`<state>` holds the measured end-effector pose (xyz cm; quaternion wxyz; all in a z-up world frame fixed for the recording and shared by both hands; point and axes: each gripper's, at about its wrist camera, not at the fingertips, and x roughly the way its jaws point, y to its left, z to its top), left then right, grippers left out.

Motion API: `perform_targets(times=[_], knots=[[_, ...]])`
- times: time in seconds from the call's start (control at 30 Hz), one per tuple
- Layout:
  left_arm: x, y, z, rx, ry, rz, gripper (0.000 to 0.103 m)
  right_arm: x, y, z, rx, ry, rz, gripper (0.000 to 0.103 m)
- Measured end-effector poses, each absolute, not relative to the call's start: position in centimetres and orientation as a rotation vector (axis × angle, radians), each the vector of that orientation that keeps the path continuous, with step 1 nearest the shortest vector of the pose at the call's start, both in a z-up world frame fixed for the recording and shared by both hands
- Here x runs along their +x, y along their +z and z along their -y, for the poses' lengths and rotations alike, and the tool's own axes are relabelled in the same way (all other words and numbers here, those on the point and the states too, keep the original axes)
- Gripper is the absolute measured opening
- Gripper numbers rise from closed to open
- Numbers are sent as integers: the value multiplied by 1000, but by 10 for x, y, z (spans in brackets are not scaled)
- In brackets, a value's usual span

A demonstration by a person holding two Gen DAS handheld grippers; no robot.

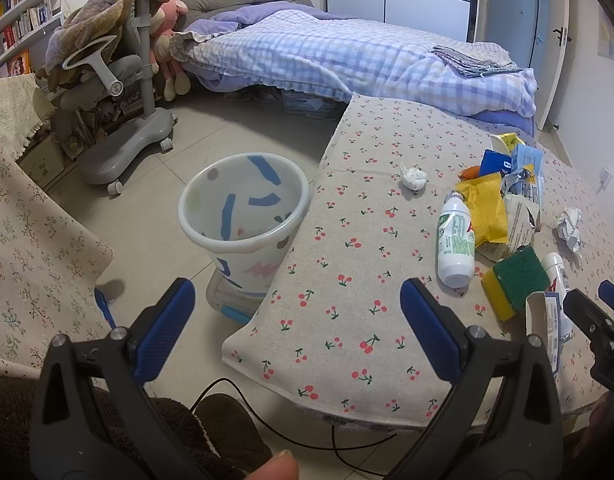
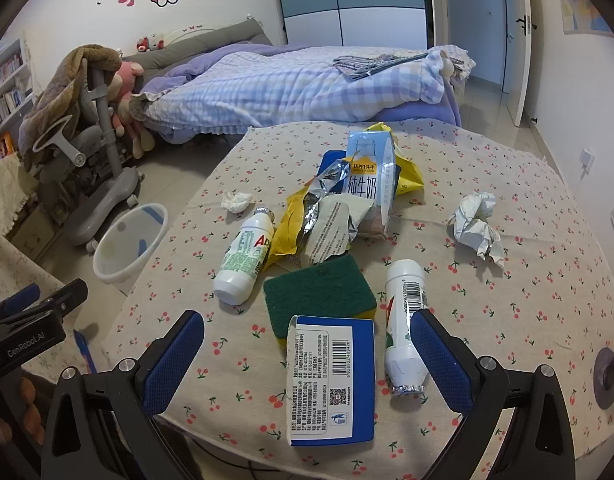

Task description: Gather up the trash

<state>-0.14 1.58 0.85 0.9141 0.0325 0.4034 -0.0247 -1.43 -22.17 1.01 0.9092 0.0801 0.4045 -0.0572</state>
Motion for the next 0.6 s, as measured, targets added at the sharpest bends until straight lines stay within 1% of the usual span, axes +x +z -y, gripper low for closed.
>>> perform_targets(times=[0.6], knots=[[-1,10,-16,63,-54,-828,102,-14,11,222,166,-117,-833,103]])
